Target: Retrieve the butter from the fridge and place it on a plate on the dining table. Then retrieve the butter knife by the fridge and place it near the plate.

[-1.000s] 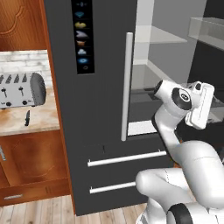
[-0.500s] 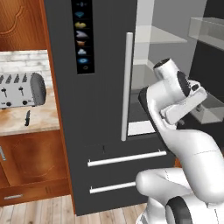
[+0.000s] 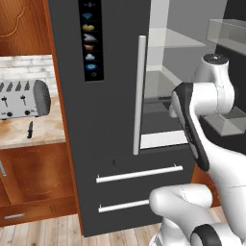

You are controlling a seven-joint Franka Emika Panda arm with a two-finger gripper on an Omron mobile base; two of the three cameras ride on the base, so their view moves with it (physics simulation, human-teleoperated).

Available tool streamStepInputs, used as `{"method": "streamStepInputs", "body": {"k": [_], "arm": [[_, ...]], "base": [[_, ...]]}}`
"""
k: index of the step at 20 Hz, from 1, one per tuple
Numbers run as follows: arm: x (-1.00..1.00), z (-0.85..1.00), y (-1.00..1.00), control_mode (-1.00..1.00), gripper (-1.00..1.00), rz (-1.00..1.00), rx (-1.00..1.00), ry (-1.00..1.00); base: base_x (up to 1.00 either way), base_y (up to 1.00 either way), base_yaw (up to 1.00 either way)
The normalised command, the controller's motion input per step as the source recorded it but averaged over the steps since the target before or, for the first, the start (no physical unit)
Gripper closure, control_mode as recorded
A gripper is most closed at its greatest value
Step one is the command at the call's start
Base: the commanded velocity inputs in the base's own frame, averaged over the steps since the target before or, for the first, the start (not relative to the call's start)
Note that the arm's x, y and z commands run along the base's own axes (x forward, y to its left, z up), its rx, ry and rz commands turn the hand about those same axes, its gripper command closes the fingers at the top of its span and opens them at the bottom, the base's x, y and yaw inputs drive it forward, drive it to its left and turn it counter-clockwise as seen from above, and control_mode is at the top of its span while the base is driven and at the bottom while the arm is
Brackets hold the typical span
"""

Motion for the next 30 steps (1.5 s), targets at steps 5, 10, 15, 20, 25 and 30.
{"method": "streamStepInputs", "body": {"k": [5, 10, 15, 20, 25, 30], "arm": [[0.20, 0.18, 0.72, -1.00, -1.00, -0.15, 0.26, -0.20], [0.19, 0.21, 0.43, -1.00, -1.00, -0.03, -0.02, -0.12], [0.13, 0.06, 0.20, -1.00, -1.00, 0.02, -0.03, -0.06], [0.35, 0.03, 0.38, -1.00, -1.00, 0.02, 0.00, -0.12], [0.67, 0.00, 0.13, -1.00, -1.00, 0.00, 0.00, -0.04], [0.65, 0.00, 0.24, -1.00, -1.00, 0.00, -0.03, 0.00]], "base": [[0.00, 0.00, 0.00], [0.00, 0.00, 0.00], [0.00, 0.00, 0.00], [0.00, 0.00, 0.00], [0.00, 0.00, 0.00], [0.00, 0.00, 0.00]]}}
